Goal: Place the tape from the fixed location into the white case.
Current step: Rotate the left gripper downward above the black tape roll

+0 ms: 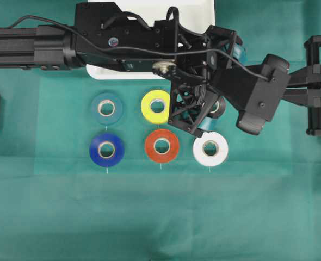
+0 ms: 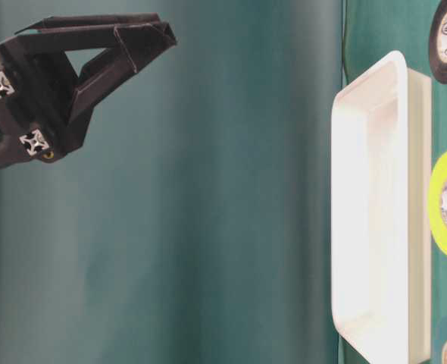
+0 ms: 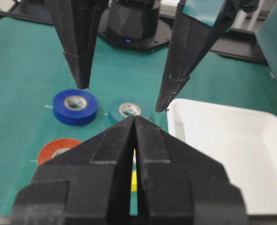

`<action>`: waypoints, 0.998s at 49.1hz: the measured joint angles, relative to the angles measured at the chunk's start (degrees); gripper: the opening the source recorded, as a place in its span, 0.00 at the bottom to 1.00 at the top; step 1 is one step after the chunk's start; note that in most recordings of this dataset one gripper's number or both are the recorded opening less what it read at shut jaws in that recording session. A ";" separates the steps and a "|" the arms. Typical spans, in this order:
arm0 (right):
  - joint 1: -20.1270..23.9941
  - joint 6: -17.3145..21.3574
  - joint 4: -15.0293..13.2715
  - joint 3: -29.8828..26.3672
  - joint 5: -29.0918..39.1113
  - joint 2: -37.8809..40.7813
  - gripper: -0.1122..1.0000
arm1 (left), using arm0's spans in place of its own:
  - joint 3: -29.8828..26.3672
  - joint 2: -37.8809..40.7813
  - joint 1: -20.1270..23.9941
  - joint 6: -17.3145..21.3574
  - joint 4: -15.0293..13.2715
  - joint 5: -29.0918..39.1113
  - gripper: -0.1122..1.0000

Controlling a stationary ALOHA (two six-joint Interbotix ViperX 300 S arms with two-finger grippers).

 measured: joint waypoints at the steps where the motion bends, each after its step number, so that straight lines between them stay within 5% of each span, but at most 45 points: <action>1: 0.00 -0.09 0.00 0.00 0.00 0.00 0.10 | 0.00 0.00 0.09 0.00 0.00 0.00 0.99; 49: 0.00 0.00 0.00 -0.09 0.18 0.18 0.10 | 3.96 0.18 0.09 1.67 0.00 -3.08 0.99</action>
